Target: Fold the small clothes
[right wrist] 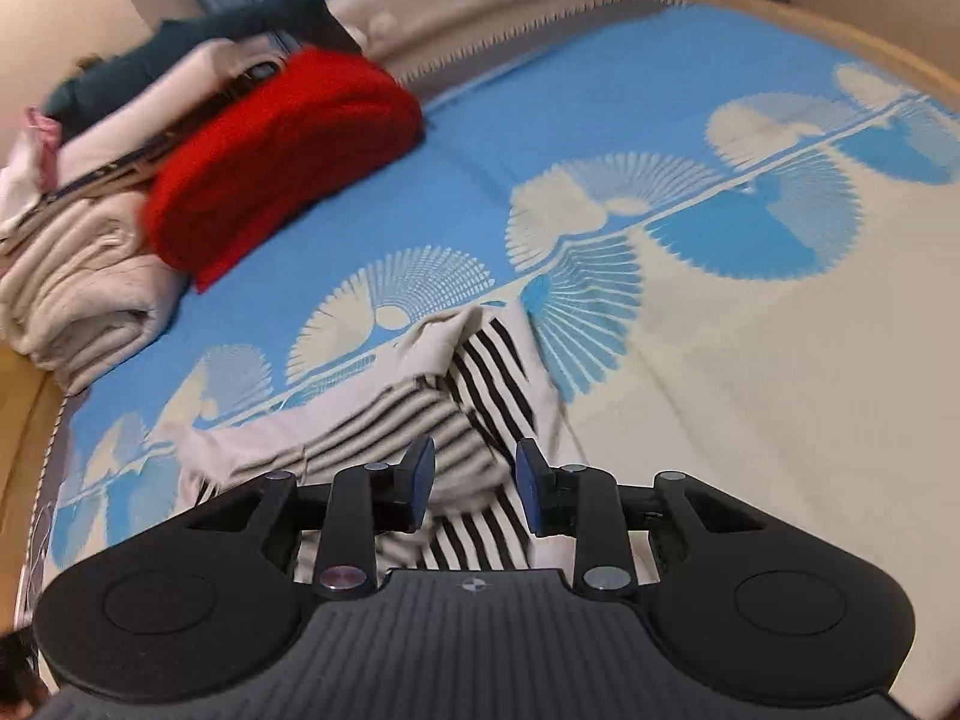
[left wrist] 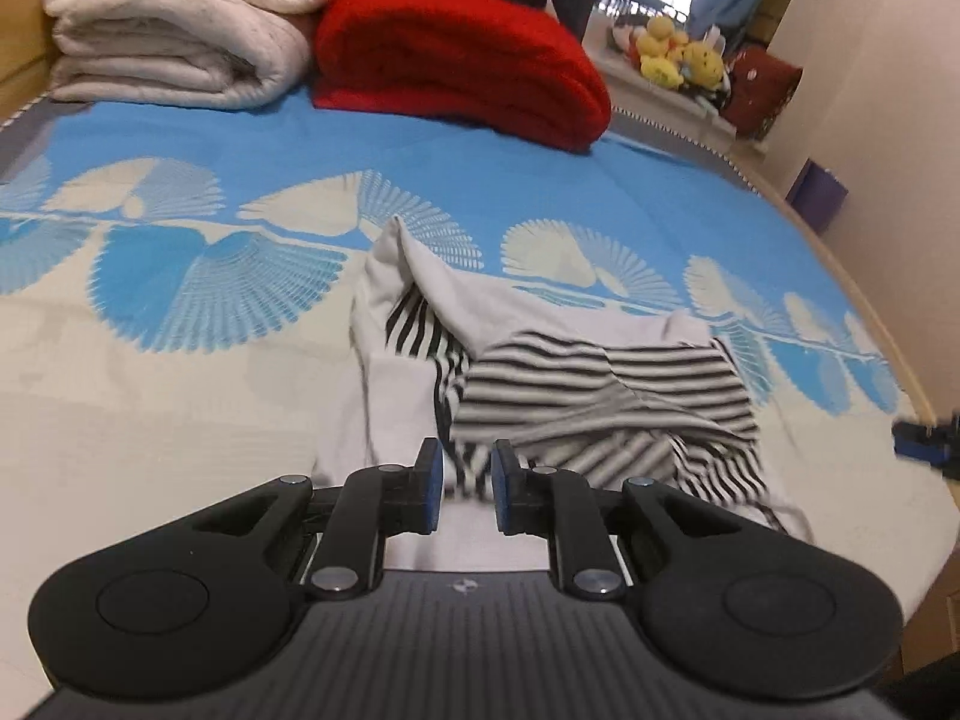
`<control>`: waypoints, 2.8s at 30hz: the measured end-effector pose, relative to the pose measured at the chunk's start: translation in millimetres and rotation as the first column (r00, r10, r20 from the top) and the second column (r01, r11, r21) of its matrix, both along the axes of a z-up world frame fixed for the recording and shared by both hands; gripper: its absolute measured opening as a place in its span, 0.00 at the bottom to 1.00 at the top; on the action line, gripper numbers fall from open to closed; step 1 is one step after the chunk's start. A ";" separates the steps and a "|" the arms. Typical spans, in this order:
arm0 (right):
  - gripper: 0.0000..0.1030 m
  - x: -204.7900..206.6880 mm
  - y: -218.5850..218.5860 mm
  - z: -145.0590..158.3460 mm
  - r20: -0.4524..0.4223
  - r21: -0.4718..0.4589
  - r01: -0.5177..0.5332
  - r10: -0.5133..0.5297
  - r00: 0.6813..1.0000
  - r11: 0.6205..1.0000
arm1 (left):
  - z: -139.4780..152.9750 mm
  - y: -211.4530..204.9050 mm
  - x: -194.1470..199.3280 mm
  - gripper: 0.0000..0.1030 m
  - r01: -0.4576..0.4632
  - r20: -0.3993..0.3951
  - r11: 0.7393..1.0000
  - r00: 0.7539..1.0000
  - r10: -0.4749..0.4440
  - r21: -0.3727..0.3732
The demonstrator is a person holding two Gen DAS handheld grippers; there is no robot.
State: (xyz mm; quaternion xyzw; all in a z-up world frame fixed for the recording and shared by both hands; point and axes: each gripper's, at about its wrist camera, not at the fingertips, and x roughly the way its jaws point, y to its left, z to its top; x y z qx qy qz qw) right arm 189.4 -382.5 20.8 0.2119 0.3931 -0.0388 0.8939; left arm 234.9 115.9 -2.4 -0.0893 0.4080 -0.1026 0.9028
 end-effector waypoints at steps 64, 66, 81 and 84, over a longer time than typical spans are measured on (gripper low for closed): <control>0.43 -166.9 12.8 -117.8 -0.357 -0.028 0.023 -0.032 0.933 0.999 | -115.6 24.8 -135.4 0.47 -0.244 -0.328 0.970 0.915 0.235 0.014; 0.43 -166.2 14.5 -118.1 -0.358 -0.035 0.013 -0.024 0.934 0.999 | -115.5 22.1 -136.1 0.24 -0.230 -0.323 0.973 0.919 0.226 0.029; 0.21 -170.6 2.9 -119.2 -0.356 -0.015 0.076 -0.076 0.931 0.997 | -114.5 34.1 -144.0 0.21 -0.279 -0.363 0.959 0.899 0.245 -0.046; 0.24 -170.2 11.1 -121.2 -0.357 -0.041 0.044 -0.055 0.932 0.998 | -115.0 33.4 -142.9 0.21 -0.273 -0.361 0.961 0.901 0.241 -0.042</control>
